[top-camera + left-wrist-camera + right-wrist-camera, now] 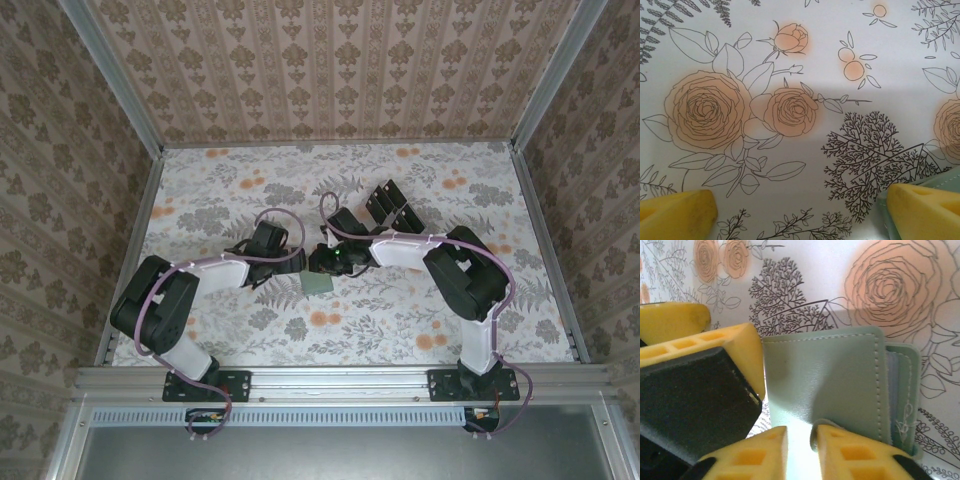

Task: Put the credit cards into the card holder
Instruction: Close the button on the card holder, then reset both arms

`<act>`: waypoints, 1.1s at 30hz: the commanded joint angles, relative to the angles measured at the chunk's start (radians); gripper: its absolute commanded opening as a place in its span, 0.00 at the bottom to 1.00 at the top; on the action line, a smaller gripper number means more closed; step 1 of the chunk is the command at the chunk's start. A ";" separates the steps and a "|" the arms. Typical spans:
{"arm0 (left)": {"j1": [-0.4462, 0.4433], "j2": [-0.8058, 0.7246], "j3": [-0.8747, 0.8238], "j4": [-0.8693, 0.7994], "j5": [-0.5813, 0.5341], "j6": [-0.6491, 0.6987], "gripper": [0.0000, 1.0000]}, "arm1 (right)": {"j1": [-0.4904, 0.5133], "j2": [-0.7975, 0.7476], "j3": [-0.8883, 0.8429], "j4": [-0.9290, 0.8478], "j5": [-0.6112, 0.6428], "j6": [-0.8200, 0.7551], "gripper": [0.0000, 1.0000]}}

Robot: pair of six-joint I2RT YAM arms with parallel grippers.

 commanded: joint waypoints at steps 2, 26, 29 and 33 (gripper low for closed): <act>0.040 0.091 0.040 0.025 0.122 0.026 1.00 | 0.006 -0.013 0.036 -0.092 0.038 0.013 0.37; 0.266 -0.284 0.191 -0.152 0.169 0.141 1.00 | -0.196 -0.467 0.118 -0.249 0.169 -0.153 0.95; 0.272 -0.390 0.143 -0.151 0.140 0.155 1.00 | -0.231 -0.539 0.097 -0.314 0.260 -0.203 1.00; 0.274 -0.522 0.081 -0.159 0.046 0.182 1.00 | -0.312 -0.668 0.039 -0.339 0.359 -0.223 1.00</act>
